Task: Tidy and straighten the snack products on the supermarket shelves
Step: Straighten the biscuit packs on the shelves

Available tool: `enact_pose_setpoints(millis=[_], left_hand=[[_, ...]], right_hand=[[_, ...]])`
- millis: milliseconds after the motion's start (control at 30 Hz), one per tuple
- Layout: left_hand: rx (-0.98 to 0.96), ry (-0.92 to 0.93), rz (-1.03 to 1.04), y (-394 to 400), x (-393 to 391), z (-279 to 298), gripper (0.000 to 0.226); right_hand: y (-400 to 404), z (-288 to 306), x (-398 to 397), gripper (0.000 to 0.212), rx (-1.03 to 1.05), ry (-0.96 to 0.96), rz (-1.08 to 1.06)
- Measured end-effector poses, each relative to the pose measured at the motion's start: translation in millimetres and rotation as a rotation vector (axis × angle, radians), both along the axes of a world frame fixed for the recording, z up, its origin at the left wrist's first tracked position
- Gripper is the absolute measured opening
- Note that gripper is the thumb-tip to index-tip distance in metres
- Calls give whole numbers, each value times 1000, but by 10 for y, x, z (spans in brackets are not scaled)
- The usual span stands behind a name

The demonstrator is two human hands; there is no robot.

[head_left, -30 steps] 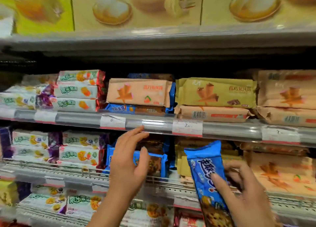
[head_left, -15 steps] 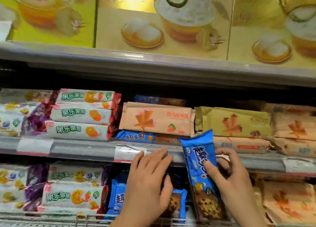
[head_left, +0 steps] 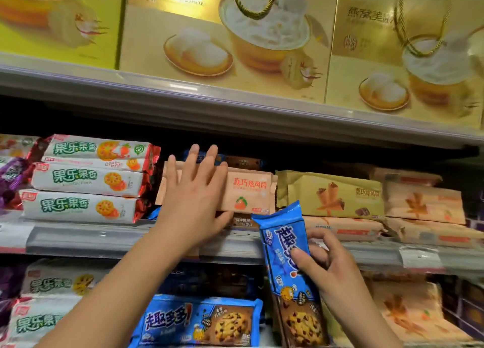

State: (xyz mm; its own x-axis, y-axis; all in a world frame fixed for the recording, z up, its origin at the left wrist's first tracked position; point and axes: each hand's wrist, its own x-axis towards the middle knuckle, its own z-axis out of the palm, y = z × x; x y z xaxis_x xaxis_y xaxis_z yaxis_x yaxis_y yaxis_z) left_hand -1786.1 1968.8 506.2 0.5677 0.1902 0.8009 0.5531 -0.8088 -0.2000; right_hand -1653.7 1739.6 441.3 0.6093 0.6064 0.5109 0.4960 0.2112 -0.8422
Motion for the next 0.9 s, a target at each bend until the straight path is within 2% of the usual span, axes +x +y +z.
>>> enact_pose_setpoints(millis=[133, 233, 367, 433, 500, 567, 767, 900], left_hand=[[-35, -19, -19, -58, -22, 50, 87], [7, -90, -2, -187, -18, 56, 81], [121, -223, -14, -339, -28, -33, 100], [162, -271, -37, -394, -44, -61, 91], [178, -266, -40, -451, -55, -64, 68], [157, -251, -19, -503, -69, -51, 55], [83, -279, -45, -758, -418, 141, 45], [-141, -132, -66, -780, -841, 167, 47]], right_hand=[[-30, -30, 37, 40, -4, 21, 37], [-59, -56, 52, 34, -15, -6, 52], [-87, -88, 34, 26, 0, -41, 54], [-89, -102, 18, 23, 5, -50, 43], [-102, -111, 10, 21, 7, -56, 50], [-125, -114, 17, 21, 4, -66, 62], [-234, -79, 5, 22, -13, -79, 92], [-278, 59, -31, 22, -11, -101, 73]])
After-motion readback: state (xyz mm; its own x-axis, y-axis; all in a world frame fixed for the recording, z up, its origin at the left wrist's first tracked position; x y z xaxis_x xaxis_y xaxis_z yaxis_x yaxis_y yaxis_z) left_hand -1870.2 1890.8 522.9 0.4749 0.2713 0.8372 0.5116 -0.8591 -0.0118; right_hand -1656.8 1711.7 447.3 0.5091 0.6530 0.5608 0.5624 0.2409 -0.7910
